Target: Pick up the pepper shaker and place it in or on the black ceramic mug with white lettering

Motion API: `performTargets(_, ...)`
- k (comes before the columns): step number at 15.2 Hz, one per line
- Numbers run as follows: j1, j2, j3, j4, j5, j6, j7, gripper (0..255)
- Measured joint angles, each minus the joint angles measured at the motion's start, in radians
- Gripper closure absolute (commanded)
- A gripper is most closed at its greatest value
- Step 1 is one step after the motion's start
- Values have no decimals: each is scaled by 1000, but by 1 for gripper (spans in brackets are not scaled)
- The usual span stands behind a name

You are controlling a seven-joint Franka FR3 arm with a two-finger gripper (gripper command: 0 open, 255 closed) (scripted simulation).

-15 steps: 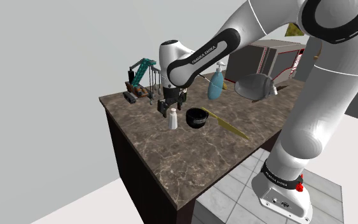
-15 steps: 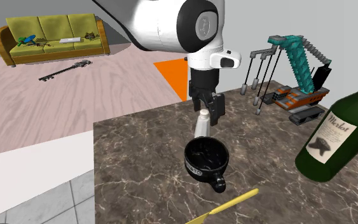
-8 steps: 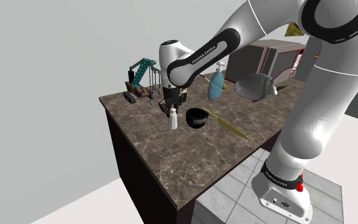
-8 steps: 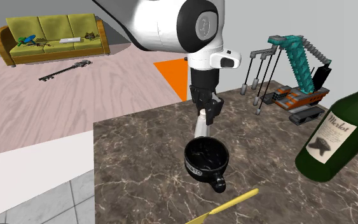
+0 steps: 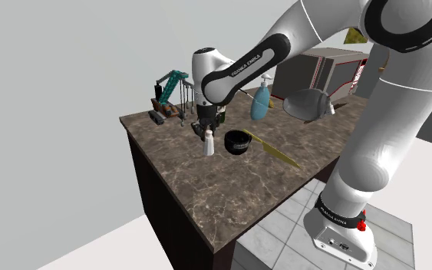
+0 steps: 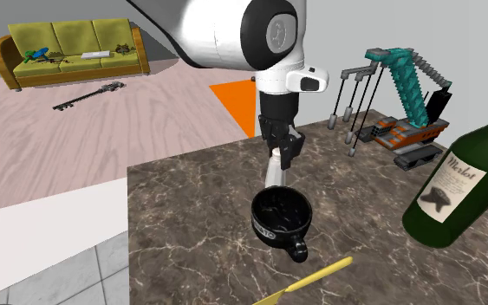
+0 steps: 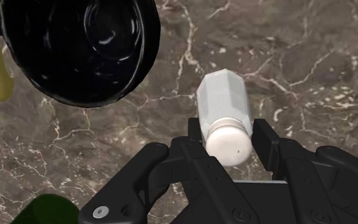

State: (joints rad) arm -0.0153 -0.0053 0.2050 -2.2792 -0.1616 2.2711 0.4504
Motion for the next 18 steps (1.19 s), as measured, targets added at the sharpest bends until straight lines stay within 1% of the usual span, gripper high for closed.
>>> performTargets(18,3,-111,-2,124,48,-229,-53,255)
